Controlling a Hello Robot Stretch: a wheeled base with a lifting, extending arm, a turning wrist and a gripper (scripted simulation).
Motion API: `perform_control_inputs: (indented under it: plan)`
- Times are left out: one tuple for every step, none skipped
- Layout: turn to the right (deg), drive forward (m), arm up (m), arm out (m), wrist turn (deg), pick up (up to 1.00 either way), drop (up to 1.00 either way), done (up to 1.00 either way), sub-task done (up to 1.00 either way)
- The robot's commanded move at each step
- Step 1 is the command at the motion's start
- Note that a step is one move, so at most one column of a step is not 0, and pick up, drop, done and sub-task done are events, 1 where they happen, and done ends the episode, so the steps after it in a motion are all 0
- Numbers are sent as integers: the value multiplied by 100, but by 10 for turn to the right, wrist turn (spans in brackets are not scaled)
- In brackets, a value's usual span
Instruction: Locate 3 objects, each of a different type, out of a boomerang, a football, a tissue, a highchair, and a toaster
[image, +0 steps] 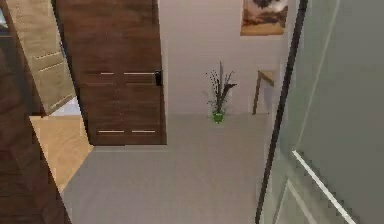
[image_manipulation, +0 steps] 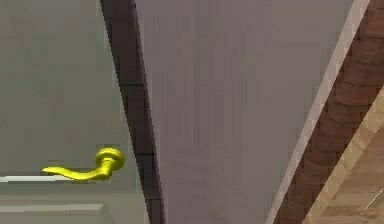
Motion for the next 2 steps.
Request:
perform_control_inputs:
  plan:
    - [180,0,0,0,0,0,0,0,0]
    - [0,30,0,0,0,0,0,0,0]
